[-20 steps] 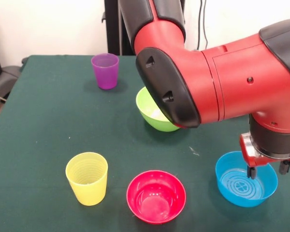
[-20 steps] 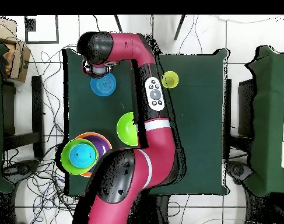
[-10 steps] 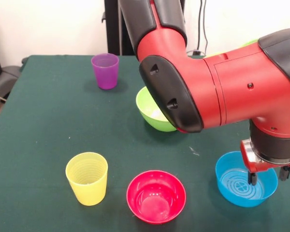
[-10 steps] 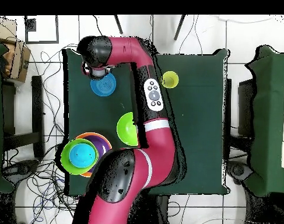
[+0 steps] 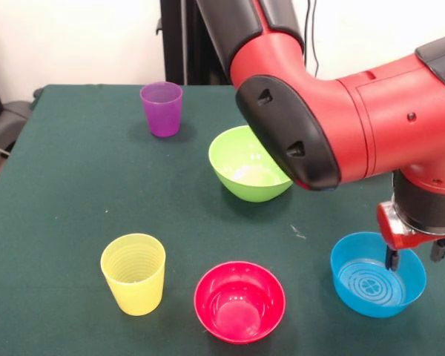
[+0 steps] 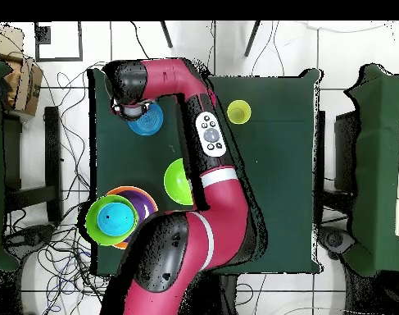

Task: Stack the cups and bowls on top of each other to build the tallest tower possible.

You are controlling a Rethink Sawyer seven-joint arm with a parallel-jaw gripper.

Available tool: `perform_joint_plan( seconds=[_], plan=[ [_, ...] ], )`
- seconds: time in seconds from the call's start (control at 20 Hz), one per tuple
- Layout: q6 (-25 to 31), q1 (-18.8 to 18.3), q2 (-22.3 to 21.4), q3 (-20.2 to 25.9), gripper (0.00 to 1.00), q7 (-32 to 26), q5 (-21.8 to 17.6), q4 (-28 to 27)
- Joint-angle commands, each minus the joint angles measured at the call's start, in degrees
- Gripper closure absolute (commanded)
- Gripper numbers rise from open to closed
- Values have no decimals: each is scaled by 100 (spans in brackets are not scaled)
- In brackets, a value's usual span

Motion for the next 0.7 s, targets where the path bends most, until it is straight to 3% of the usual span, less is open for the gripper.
perform_joint_plan(
  seconds=[0.05, 0.7],
  plan=[
    [-615, 55, -67, -384, 0, -1062, -354, 558],
    [-1062, 117, 132, -450, 0, -1036, -427, 536]
  ],
)
